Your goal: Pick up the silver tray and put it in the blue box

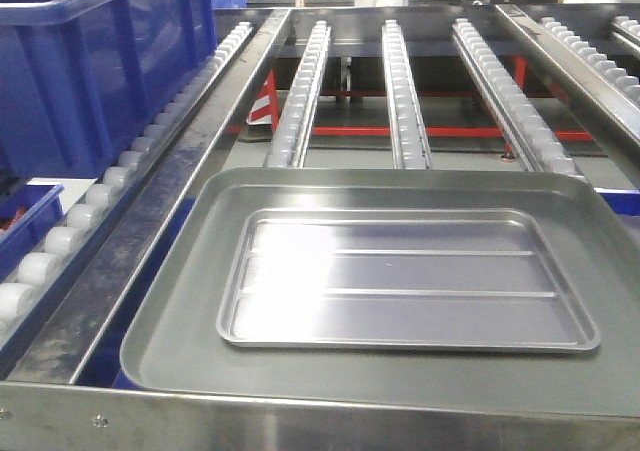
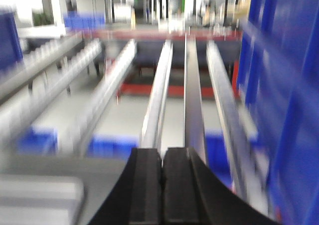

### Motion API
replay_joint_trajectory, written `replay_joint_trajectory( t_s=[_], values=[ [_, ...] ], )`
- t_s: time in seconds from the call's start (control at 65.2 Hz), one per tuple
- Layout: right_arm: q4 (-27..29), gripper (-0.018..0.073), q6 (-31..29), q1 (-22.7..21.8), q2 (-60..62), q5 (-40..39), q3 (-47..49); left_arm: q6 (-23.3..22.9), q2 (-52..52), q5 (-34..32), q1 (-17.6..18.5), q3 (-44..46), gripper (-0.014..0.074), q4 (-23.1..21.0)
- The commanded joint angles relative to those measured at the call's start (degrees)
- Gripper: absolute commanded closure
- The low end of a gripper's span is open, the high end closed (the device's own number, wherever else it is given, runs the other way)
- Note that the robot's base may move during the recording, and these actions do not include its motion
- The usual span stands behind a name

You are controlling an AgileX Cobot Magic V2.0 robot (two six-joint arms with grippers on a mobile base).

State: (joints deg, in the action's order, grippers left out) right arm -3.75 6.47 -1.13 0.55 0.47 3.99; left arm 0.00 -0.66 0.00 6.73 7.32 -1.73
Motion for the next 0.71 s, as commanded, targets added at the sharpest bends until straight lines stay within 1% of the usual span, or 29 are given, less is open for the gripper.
replay_joint_trajectory(
  t_s=[0.0, 0.092, 0.138, 0.184, 0.23, 0.276, 0.322, 0.383, 0.429, 0.475, 0.521, 0.552, 0.567, 0.629, 0.69],
  values=[
    [-0.01, 0.0508, -0.48, 0.12, -0.15, -3.0, 7.89, 0.0, 2.75, 1.27, 0.1, 9.5, 0.07, 1.73],
    [-0.01, 0.0508, -0.48, 0.12, -3.46, 1.63, 14.87, 0.0, 7.45, 8.68, 0.1, 17.93, 0.0698, 1.73],
    [-0.01, 0.0508, -0.48, 0.12, -5.84, 3.71, 17.82, 0.0, 9.81, 11.36, 0.1, 21.19, 0.0687, 1.41],
    [-0.01, 0.0503, -0.48, 0.19, -8.75, 4.51, 20.37, 0.0, 12.84, 14.19, 0.1, 25.07, 0.0661, 1.41],
    [-0.01, 0.0479, -0.48, 0.19, -11.19, 4.89, 22.5, 0.0, 15.94, 16.89, 0.1, 27.91, 0.0622, 1.17],
    [-0.01, 0.0434, -0.48, 0.19, -13.51, 5.0, 24.3, 0.0, 19.5, 18.99, 0.1, 30.1, 0.0573, 1.17],
    [-0.01, 0.0367, -0.48, 0.19, -15.8, 5.08, 25.34, 0.0, 22.61, 20.9, 0.1, 31.72, 0.0514, 1.17],
    [-0.01, 0.0282, -0.48, 0.19, -18.5, 5.15, 26.08, 0.0, 26.38, 22.48, 0.1, 33.11, 0.0428, 0.23],
    [-0.01, 0.0229, -0.48, 0.29, -20.41, 5.15, 26.28, 0.0, 28.61, 23.02, 0.3, 33.85, 0.0389, -0.7],
    [-0.01, 0.0173, -0.48, 0.54, -22.32, 5.22, 26.27, 3.22, 31.25, 23.14, 1.52, 34.47, 0.0358, -2.99],
    [-0.01, 0.014, -0.48, 1.3, -24.4, 5.55, 26.27, 8.92, 33.27, 23.49, 3.28, 35.05, 0.0349, -6.38],
    [-0.01, 0.0126, -0.48, 2.07, -25.66, 5.93, 26.27, 12.62, 34.67, 23.53, 4.88, 35.32, 0.0346, -9.31],
    [-0.01, 0.012, -0.48, 2.67, -26.41, 6.11, 26.27, 14.46, 35.76, 23.53, 5.94, 35.61, 0.0343, -11.78],
    [0.04, 0.012, -0.48, 4.87, -28.61, 6.42, 26.27, 17.58, 38.24, 23.62, 9.88, 36.25, 0.0342, -16.55],
    [0.17, 0.012, -0.48, 7.93, -31.12, 6.42, 26.27, 17.9, 41.2, 23.52, 14.3, 36.95, 0.0342, -19.78]
  ],
)
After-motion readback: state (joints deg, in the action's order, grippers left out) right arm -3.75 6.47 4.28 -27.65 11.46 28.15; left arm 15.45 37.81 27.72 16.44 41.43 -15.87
